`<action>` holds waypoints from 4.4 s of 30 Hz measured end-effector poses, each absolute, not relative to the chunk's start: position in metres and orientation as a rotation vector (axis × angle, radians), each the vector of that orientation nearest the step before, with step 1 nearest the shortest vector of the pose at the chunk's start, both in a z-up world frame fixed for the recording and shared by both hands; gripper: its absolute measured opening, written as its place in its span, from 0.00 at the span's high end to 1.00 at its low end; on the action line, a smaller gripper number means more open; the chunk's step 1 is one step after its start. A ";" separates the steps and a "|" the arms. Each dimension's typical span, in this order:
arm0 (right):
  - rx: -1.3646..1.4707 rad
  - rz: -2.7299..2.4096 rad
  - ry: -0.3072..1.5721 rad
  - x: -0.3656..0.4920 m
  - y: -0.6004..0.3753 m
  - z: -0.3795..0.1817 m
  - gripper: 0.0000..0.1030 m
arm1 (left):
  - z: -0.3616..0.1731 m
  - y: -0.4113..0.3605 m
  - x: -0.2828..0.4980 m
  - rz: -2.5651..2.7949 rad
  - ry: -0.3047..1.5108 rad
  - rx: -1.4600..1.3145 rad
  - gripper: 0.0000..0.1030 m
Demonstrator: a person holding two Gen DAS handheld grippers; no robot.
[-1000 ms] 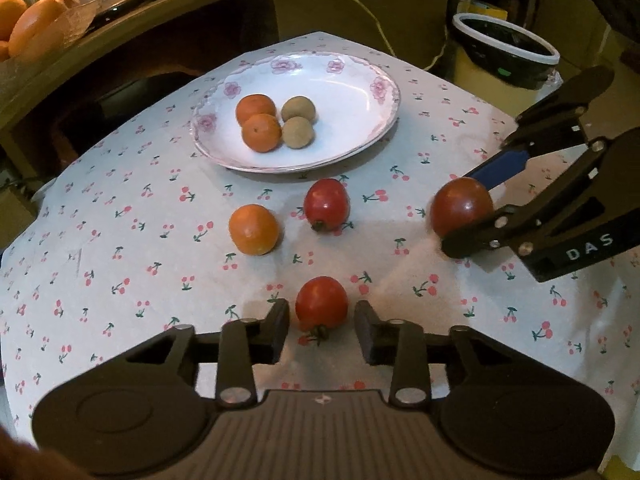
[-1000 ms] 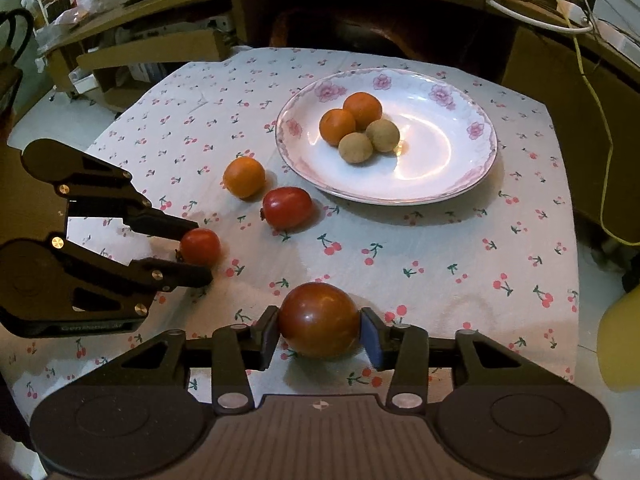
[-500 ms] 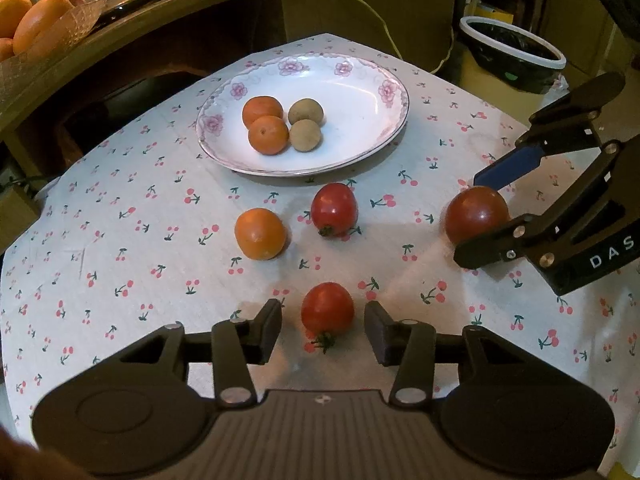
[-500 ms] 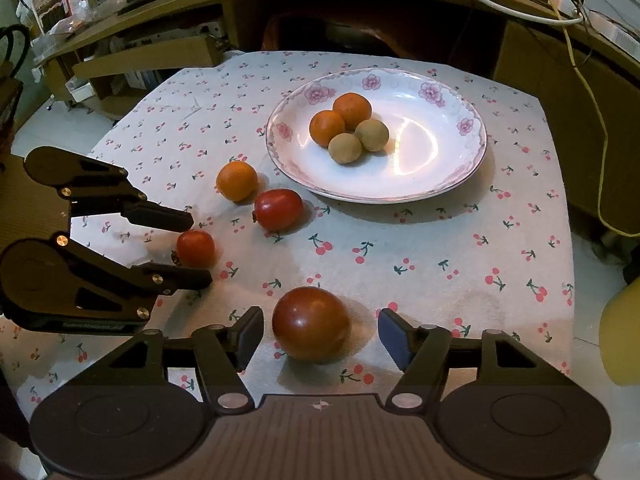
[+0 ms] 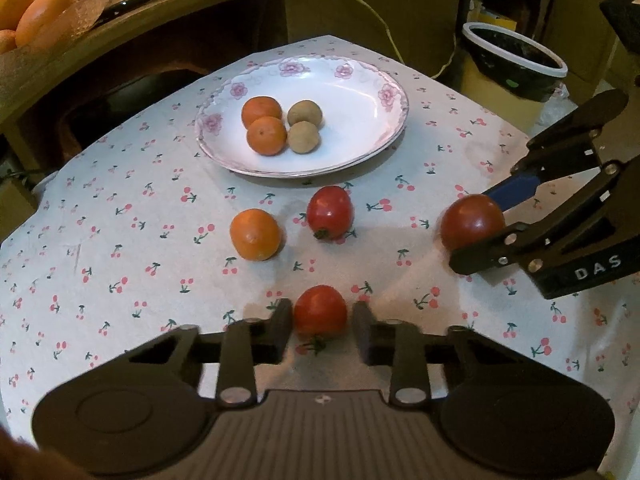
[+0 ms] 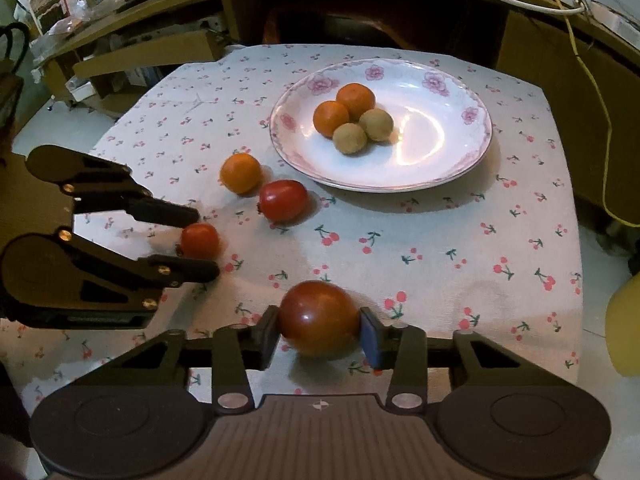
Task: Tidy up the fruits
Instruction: 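Lift both held tomatoes off the cloth, then carry both held tomatoes into the white plate and open both tools, then grasp the remaining red tomato with the right tool while the left tool grasps the tangerine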
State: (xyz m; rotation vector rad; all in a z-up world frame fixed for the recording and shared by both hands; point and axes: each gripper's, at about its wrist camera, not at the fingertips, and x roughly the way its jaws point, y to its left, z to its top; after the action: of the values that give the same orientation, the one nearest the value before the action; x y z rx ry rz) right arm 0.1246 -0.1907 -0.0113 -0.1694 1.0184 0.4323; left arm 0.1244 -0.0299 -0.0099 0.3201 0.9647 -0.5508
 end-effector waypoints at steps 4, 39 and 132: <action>-0.179 0.428 1.014 0.123 -0.189 -0.010 0.60 | -0.010 -0.032 0.124 -0.556 0.963 0.333 0.68; -0.087 0.279 0.864 0.198 -0.192 0.023 0.60 | 0.017 -0.064 0.200 -0.449 0.848 0.269 0.68; -0.129 0.362 0.960 0.160 -0.172 -0.006 0.64 | -0.016 -0.034 0.180 -0.397 0.918 0.245 0.62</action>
State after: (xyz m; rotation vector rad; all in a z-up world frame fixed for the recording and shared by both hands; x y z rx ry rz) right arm 0.1604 -0.1720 -0.0057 -0.1288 0.9604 0.3624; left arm 0.1802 -0.0344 -0.0162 0.2450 0.9184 -0.3967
